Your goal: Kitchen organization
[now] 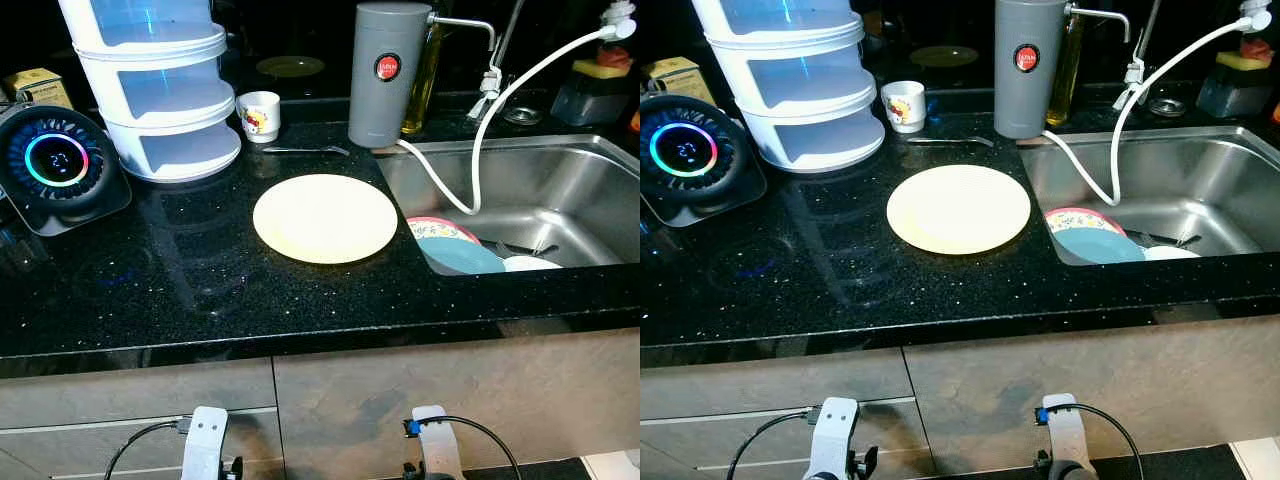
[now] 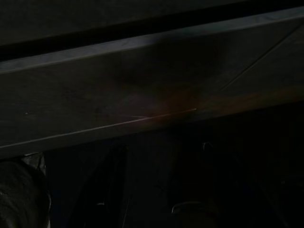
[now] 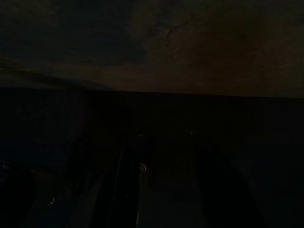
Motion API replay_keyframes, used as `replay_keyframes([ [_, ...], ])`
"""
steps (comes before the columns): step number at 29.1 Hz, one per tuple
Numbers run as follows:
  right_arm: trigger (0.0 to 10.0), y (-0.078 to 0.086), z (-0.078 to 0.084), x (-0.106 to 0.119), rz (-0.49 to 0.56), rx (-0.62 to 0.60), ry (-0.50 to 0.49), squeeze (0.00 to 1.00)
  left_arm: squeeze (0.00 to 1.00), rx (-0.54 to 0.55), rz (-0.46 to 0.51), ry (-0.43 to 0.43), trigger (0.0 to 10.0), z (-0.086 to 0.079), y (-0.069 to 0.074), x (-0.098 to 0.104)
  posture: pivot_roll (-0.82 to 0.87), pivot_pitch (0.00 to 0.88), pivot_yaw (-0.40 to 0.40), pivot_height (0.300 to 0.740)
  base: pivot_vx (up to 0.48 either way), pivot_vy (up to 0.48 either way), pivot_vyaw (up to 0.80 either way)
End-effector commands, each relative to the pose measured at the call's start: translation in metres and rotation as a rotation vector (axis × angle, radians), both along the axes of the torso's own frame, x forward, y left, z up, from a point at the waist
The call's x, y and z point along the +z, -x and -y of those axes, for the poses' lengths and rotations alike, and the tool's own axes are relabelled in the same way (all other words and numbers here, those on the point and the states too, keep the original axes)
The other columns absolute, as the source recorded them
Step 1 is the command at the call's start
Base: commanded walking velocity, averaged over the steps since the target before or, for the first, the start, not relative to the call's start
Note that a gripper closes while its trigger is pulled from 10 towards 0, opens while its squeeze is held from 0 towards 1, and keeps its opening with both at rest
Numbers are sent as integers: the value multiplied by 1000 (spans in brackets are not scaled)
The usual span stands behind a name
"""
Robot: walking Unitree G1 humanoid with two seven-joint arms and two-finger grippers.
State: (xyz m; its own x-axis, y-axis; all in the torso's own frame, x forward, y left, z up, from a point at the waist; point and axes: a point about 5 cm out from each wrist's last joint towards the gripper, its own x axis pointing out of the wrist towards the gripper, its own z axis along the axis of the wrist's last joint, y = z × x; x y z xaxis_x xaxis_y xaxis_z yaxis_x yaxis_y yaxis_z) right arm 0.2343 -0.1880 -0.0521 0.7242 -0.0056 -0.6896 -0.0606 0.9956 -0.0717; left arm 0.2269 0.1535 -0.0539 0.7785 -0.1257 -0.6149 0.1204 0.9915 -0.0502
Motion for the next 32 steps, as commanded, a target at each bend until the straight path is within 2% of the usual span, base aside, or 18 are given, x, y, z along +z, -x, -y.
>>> replay_keyframes([
  [1, 10000, 7, 3, -4, -25, -7, -3, 0, 0, -8, -19, 1, 10000, 1, 6, -4, -166, 138, 17, 740, 0, 0, 0],
  [8, 10000, 7, 8, -4, -29, -12, 4, 0, 0, -16, -2, 11, 10000, 3, 5, -3, -141, 136, 22, 740, 0, 0, 0],
  [19, 10000, 5, 5, -3, -24, 6, -2, 0, 0, 7, 44, 14, 10000, -3, 0, 3, -78, 128, -10, 740, 0, 0, 0],
  [24, 10000, 2, 8, 0, 1, -37, -26, 0, 0, -45, 58, -19, 10000, -6, 2, 4, -57, 135, -11, 740, 0, 0, 0],
  [27, 10000, 1, 11, 1, 21, -55, -41, 0, 0, -19, 68, -20, 10000, -14, 4, 4, -50, 132, -12, 740, 0, 0, 0],
  [32, 10000, -1, 17, 5, 59, -94, -44, 0, 0, -8, 114, -3, 10000, -14, -2, 11, -63, 131, -22, 740, 0, 0, 0],
])
